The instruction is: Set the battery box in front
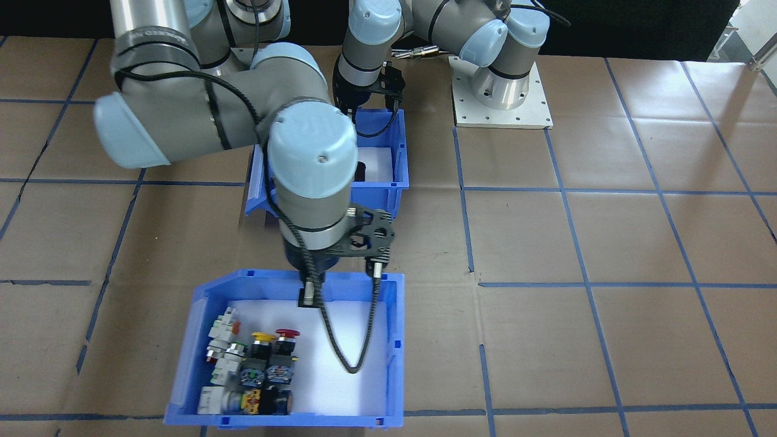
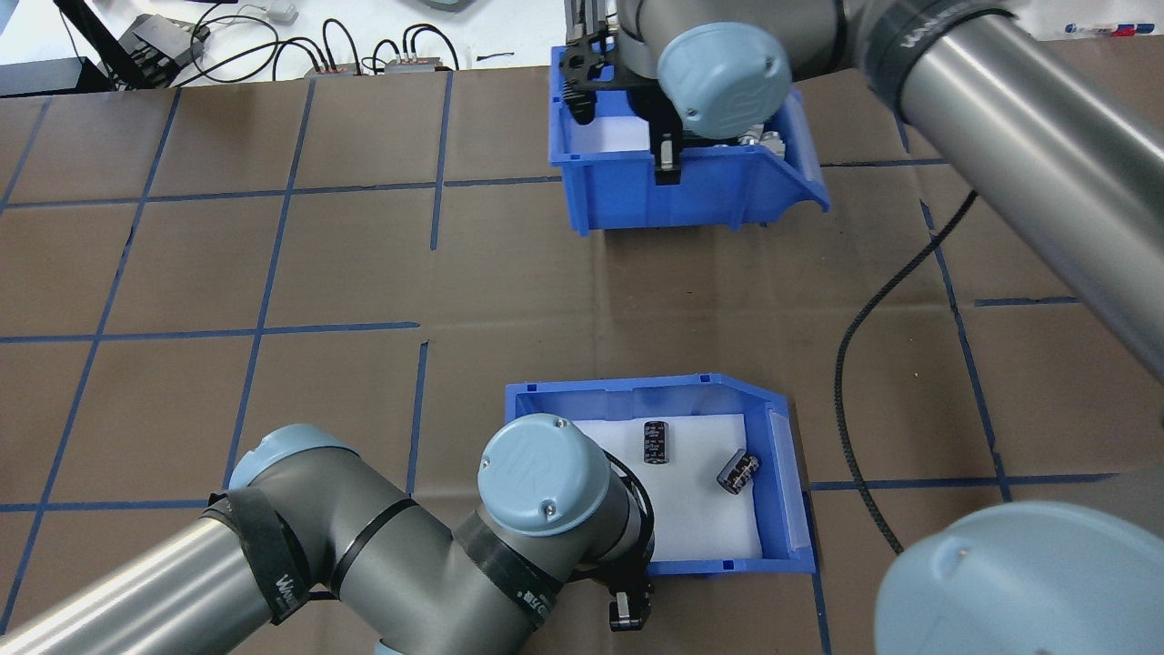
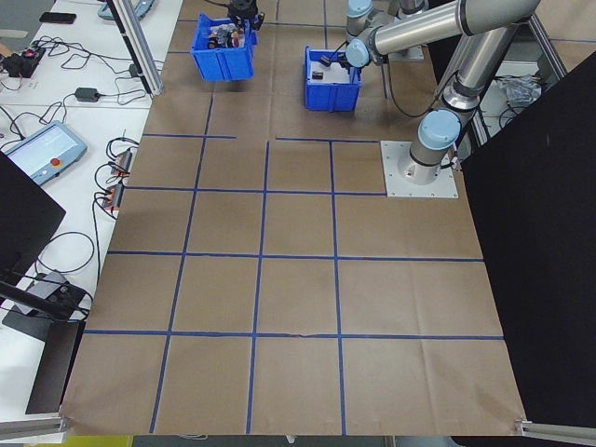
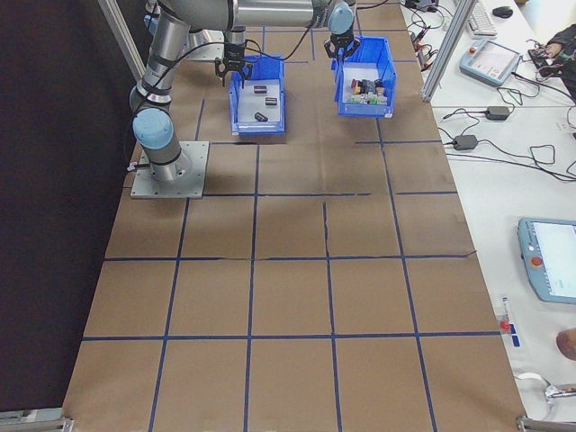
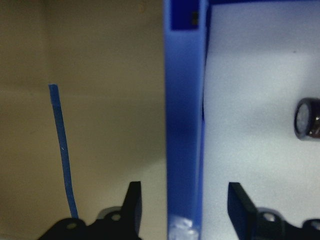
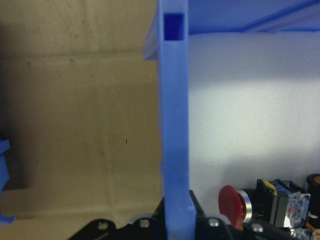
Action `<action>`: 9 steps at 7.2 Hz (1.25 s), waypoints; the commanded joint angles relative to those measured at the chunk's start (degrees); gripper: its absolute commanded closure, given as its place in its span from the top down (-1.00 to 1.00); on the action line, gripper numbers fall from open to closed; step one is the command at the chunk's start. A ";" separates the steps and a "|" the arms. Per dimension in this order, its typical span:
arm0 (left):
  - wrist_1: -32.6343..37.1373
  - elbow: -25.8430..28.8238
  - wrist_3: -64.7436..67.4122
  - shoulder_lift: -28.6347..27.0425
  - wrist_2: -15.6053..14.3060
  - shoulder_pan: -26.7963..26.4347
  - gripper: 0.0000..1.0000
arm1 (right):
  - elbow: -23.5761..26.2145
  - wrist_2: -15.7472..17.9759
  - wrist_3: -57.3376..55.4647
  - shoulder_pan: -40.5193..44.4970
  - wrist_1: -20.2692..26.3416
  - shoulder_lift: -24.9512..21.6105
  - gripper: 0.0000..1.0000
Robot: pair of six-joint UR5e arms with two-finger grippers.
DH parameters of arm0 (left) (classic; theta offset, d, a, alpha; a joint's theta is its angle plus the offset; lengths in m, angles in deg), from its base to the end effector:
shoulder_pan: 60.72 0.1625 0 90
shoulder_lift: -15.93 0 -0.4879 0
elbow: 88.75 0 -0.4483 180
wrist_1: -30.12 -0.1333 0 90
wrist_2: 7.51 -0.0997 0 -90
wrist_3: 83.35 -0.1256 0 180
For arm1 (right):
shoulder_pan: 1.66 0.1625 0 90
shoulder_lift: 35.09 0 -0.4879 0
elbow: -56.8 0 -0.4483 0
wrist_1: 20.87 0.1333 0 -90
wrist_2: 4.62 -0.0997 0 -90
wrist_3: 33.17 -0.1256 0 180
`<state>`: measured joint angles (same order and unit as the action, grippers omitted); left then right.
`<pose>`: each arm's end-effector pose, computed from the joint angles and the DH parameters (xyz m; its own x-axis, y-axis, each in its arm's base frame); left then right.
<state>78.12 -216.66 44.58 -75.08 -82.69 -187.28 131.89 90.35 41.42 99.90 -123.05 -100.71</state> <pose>-0.4089 -0.2737 0.2528 0.0031 -0.9934 -0.1146 -0.9717 -0.0301 0.2345 0.2700 -0.7094 0.4129 -0.0666 -0.9954 0.0686 -0.9949 0.0714 0.0709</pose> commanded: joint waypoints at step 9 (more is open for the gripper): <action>4.47 3.79 -37.09 4.80 -9.73 27.30 -1.00 | 37.62 -0.31 35.81 -28.79 -9.14 -31.21 -0.93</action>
<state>82.01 -214.38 13.28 -69.51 -92.39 -165.21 162.98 89.87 76.19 71.66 -128.04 -127.65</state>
